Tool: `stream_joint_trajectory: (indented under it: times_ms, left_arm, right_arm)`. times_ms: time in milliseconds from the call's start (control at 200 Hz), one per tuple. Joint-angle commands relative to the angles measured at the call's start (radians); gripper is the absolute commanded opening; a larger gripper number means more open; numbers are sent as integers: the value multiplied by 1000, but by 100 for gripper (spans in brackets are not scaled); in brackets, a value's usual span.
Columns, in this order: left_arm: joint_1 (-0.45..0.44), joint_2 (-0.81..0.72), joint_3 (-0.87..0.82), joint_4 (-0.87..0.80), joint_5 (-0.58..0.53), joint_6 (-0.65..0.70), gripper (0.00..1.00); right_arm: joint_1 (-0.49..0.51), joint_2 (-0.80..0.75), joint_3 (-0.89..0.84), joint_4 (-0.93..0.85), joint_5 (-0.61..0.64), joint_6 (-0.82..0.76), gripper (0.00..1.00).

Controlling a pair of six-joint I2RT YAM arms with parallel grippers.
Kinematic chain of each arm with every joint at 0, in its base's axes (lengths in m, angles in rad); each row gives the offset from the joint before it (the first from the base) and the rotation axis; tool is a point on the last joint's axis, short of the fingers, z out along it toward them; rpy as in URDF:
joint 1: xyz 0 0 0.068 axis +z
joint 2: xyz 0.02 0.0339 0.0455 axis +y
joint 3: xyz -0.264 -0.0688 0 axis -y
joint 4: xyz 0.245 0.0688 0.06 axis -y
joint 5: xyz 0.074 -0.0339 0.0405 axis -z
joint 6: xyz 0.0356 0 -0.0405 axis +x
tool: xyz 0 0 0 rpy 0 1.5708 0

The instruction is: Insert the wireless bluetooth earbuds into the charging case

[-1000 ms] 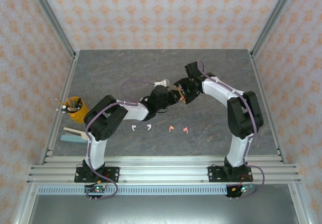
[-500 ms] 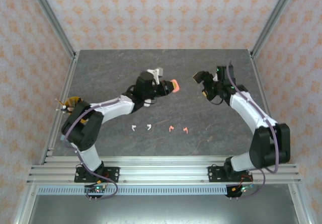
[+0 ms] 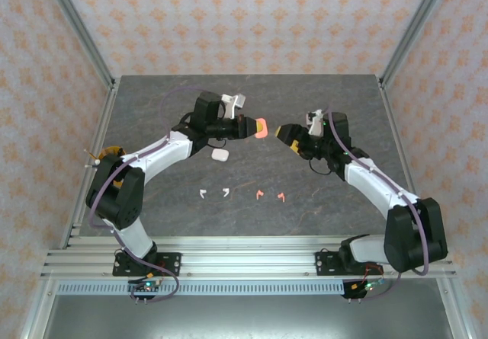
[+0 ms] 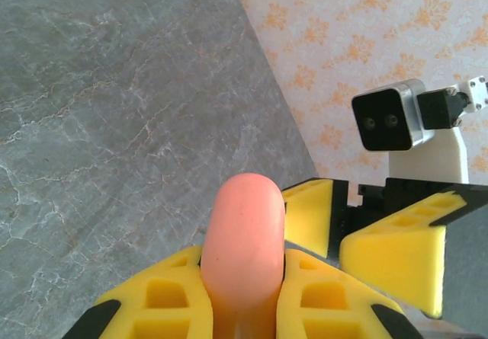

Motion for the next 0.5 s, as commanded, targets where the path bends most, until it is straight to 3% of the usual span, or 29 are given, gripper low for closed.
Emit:
stream_joint_trajectory:
  times_ms: [0, 495]
  left_arm:
    - [-3, 16, 33, -9, 46, 7, 0]
    - [-8, 43, 51, -7, 50, 0, 0]
  right_arm:
    - [20, 36, 42, 54, -14, -32, 80]
    - [48, 91, 89, 71, -1, -24, 77]
